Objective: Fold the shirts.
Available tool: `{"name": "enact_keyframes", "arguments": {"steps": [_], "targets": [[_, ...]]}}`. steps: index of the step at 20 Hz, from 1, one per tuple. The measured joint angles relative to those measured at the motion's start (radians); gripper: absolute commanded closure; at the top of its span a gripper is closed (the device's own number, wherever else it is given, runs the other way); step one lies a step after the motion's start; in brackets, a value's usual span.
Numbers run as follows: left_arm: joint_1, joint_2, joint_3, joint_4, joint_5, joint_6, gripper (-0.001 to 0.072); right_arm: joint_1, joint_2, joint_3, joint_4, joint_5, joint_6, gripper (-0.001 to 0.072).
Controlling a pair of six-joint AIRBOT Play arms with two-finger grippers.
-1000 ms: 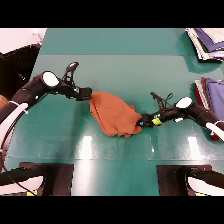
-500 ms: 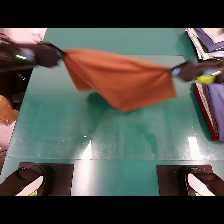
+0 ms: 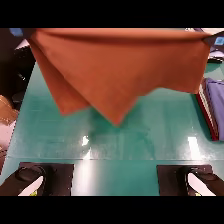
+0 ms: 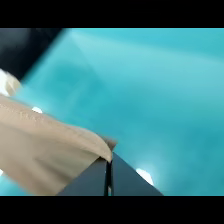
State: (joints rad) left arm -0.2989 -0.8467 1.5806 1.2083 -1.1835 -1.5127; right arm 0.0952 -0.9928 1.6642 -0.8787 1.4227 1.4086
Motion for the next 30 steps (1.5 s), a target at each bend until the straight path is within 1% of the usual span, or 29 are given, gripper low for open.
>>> {"name": "enact_keyframes", "arguments": {"steps": [3,6,10,12,13,14,15,18,20,21,22,26,28,30], "targets": [[-0.098,-0.046,-0.163,0.024,-0.046,-0.001,0.068,0.098,-0.098,0.019,-0.153,0.092,0.039,0.0699],[-0.213,-0.095,-0.377,0.029,-0.046,-0.004,0.0679,0.194,-0.169,-0.044,-0.262,0.137,0.055,0.0699],[-0.343,-0.131,-0.636,-0.005,0.024,-0.005,0.0679,0.254,-0.201,-0.204,-0.323,0.111,0.065,0.0699],[-0.375,-0.138,-0.706,-0.042,0.063,-0.005,0.0677,0.256,-0.203,-0.274,-0.333,0.088,0.072,0.0699],[-0.386,-0.14,-0.729,-0.066,0.084,-0.005,0.0632,0.255,-0.203,-0.303,-0.336,0.08,0.074,0.0699],[-0.394,-0.142,-0.746,-0.085,0.1,-0.004,0.044,0.254,-0.204,-0.327,-0.338,0.074,0.076,0.0699],[-0.4,-0.143,-0.757,-0.103,0.111,-0.003,0.0362,0.253,-0.204,-0.345,-0.34,0.066,0.079,0.0699],[-0.408,-0.145,-0.772,-0.144,0.138,0.0,0.036,0.252,-0.205,-0.38,-0.342,0.051,0.082,0.0699],[-0.393,-0.145,-0.747,-0.149,0.129,0.0,0.0359,0.252,-0.205,-0.389,-0.343,0.044,0.082,0.0699],[-0.37,-0.145,-0.721,-0.14,0.118,0.0,0.0345,0.252,-0.205,-0.392,-0.343,0.042,0.082,0.0698],[-0.335,-0.145,-0.686,-0.126,0.102,0.002,0.0252,0.252,-0.205,-0.394,-0.344,0.039,0.082,0.0699],[-0.136,-0.146,-0.579,-0.071,0.087,0.012,0.0253,0.251,-0.205,-0.398,-0.344,0.037,0.083,0.0698],[-0.04,-0.164,-0.566,-0.058,0.091,0.027,0.0252,0.251,-0.205,-0.399,-0.344,0.034,0.083,0.0698],[0.022,-0.206,-0.576,-0.053,0.091,0.048,0.0253,0.252,-0.205,-0.399,-0.344,0.029,0.083,0.0698]]}}
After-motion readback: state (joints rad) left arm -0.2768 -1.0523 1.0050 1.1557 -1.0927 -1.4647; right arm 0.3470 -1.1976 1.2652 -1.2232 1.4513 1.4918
